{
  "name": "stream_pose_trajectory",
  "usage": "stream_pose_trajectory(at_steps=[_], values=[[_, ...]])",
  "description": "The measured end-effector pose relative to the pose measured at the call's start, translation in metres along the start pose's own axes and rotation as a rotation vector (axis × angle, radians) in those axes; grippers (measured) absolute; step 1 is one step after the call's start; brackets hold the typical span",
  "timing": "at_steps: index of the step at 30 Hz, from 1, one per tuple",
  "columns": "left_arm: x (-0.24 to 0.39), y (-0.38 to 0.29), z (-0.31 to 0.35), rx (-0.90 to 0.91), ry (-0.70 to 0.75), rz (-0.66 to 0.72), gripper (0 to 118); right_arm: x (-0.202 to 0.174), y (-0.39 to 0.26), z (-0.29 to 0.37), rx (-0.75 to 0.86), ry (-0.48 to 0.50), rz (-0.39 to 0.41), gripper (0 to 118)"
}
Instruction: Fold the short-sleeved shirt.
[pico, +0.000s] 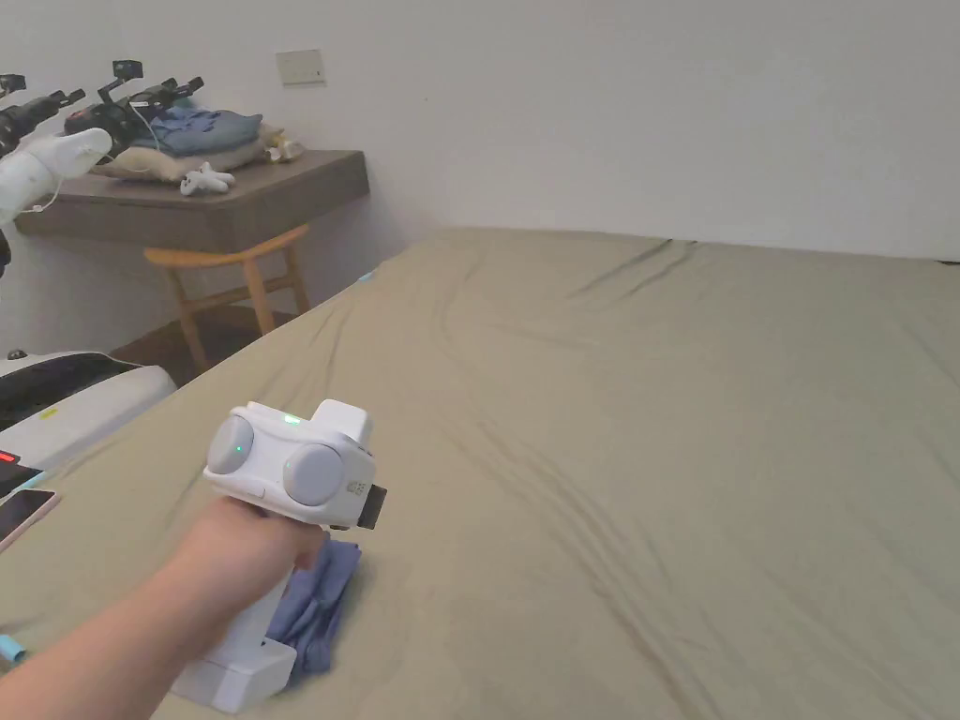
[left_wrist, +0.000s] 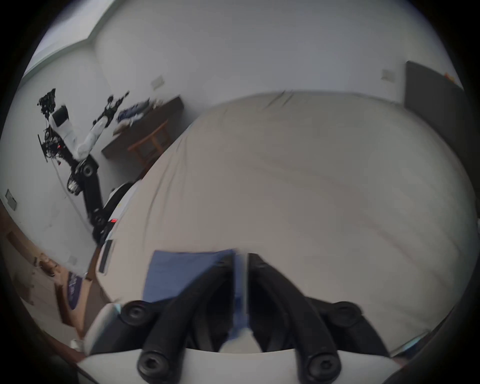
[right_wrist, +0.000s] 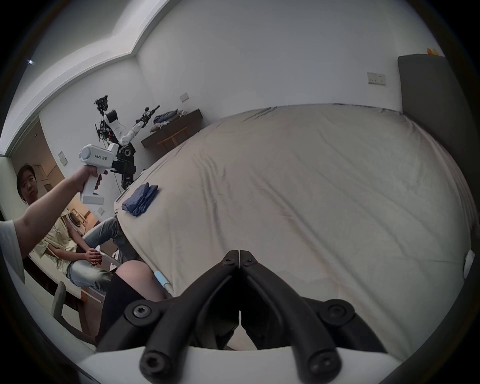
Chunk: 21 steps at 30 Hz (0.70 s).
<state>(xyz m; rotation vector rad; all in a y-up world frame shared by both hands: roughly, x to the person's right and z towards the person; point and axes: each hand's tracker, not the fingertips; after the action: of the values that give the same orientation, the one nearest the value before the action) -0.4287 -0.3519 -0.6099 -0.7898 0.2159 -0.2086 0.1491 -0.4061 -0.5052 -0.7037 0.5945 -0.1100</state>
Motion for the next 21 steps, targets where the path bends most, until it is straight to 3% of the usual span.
stream_pose_trajectory(at_steps=[1,4,6,9,12,21], values=[[0.022,0.000,0.014,0.056,-0.037,0.029,1,0.000,0.001,0.005,0.012,-0.015,0.007,0],[0.082,-0.001,0.051,0.194,-0.143,0.128,0,0.007,0.005,0.017,0.065,-0.059,0.029,0],[0.125,-0.008,0.078,0.345,-0.112,0.185,0,0.012,0.012,0.016,0.076,-0.159,0.036,0],[0.186,-0.016,0.115,0.434,-0.198,0.181,0,0.005,0.028,0.024,0.153,-0.318,0.127,0],[0.227,-0.018,0.144,0.449,-0.285,0.191,0,-0.007,0.039,0.039,0.275,-0.397,0.183,0],[0.289,-0.032,0.223,0.673,-0.280,0.148,0,-0.044,0.039,0.072,0.507,-0.590,0.235,0]])
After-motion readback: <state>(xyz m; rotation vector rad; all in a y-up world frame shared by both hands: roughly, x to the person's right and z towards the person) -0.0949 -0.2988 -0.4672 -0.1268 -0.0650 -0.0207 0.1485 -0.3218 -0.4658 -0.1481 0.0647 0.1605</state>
